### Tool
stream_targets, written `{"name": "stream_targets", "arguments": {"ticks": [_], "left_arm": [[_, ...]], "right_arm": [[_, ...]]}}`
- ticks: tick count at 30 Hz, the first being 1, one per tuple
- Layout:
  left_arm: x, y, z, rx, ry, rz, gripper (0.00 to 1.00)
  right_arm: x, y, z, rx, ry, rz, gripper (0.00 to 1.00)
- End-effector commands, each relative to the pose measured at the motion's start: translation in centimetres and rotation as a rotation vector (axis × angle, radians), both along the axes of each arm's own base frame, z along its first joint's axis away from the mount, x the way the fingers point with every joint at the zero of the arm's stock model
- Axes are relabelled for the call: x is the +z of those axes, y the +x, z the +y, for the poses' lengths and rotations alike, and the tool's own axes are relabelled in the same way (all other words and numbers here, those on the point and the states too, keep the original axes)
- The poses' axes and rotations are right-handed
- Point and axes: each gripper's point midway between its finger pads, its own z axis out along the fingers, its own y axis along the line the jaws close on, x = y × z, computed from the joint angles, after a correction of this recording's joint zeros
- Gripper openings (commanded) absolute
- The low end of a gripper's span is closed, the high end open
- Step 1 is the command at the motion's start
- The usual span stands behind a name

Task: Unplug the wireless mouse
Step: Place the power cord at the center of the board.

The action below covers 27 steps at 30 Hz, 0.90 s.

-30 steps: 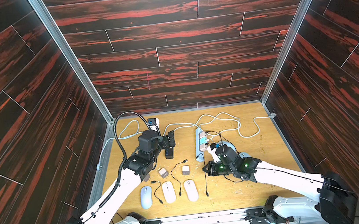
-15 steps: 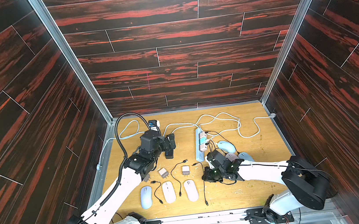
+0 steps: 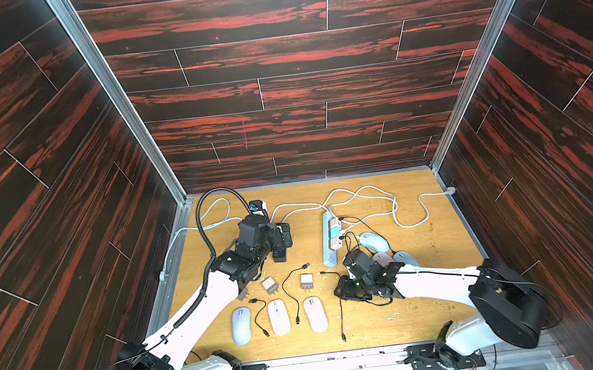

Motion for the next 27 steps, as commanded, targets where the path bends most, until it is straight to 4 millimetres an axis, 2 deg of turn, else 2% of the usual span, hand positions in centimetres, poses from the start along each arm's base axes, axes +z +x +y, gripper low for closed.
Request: {"name": "stream_targets", "arguments": {"ticks": [1,5,10,14,20,24,27], "left_arm": [[-0.1,0.5,0.0,0.001,0.016,0.019,1.0],[-1.4,1.1,-0.7,-0.002,0.017,0.079,1.0],[-0.9,0.7,-3.8,-0.124,-0.119,0.09,1.0],[-2.2,0.3,-5.7,-0.199,-0.198,0.126,1.0],[-5.1,-0.3,-5.0,-0.138,-0.164,0.266,1.0],[-5.3,-0.7,-5.0,-0.143,-0.182,0.267,1.0],[-5.3,-0.9,-5.1,-0.149,-0.202,0.254,1.0]], "right_arm": [[1.7,0.5,-1.7,0.004,-0.071,-0.082,0.41],[3.5,0.9,-4.4,0.007,-0.169,-0.179,0.43],[4.3,2.7,-8.6,-0.03,-0.298,-0.208,0.57],[4.7,4.3,-10.8,-0.073,-0.276,-0.2,0.66],[4.5,6.1,-13.5,-0.093,-0.269,-0.175,0.74],[4.1,6.9,-14.9,-0.09,-0.303,-0.143,0.77],[4.6,7.8,-14.5,-0.042,-0.306,-0.174,0.78]]}}
